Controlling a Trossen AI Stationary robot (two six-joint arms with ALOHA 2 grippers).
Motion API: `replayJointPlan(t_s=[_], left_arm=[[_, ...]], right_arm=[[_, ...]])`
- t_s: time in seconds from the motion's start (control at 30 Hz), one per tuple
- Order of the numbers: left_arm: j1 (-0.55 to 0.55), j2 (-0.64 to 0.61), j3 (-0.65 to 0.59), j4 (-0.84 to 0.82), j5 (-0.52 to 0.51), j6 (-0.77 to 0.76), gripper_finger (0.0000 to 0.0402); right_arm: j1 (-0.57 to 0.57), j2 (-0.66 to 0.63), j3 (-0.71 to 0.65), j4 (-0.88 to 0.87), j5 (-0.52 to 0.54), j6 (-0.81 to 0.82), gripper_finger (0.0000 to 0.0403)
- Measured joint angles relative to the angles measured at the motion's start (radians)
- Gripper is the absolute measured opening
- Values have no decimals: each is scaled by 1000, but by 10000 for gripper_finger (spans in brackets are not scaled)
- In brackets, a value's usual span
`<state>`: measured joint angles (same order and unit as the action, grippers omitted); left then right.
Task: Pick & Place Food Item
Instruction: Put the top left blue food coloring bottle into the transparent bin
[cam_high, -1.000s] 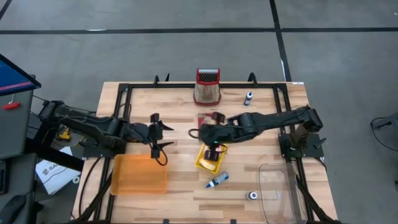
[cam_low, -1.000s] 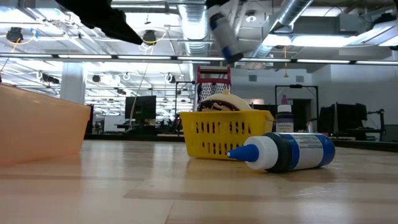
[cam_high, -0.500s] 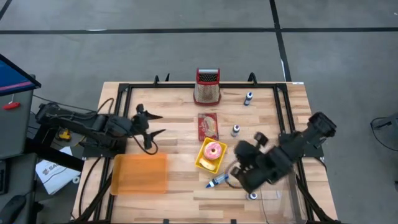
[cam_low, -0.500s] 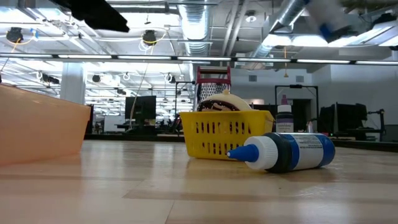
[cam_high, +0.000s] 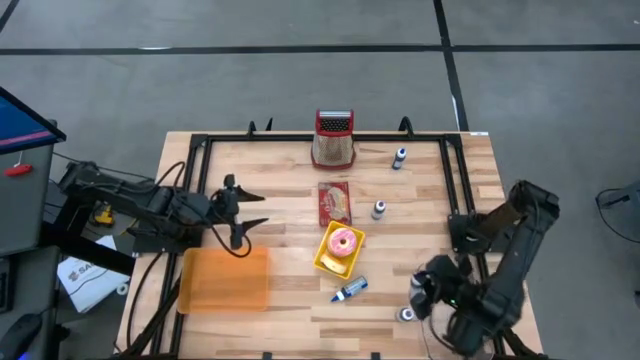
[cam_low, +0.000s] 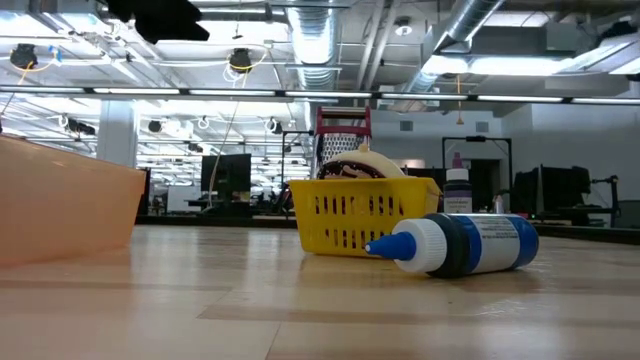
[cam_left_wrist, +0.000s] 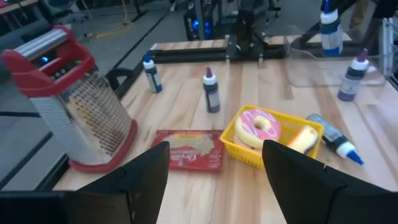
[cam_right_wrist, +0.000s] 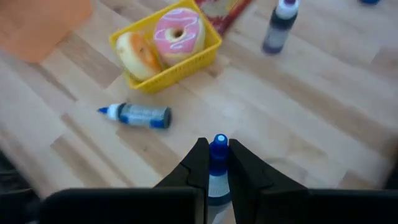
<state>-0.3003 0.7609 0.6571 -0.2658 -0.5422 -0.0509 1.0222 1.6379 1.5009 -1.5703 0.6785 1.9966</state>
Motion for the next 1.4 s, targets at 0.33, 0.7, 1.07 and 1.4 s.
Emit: replayJointPlan(t_s=[0.33,0.7,1.07,1.4], left_arm=[[-13,22,1,40,-2,24,250],[-13,22,1,38,-2,13,250],[-15,71,1,38,-2,-17,250],[-15,130,1,51,-3,-47,250]], right_arm=[[85,3,-2,0,-86,136,26],[144,3,-90,0,-227,273,27],[146,3,-242,-1,-120,308,27],[163,11,-307,-2,-72,311,27]])
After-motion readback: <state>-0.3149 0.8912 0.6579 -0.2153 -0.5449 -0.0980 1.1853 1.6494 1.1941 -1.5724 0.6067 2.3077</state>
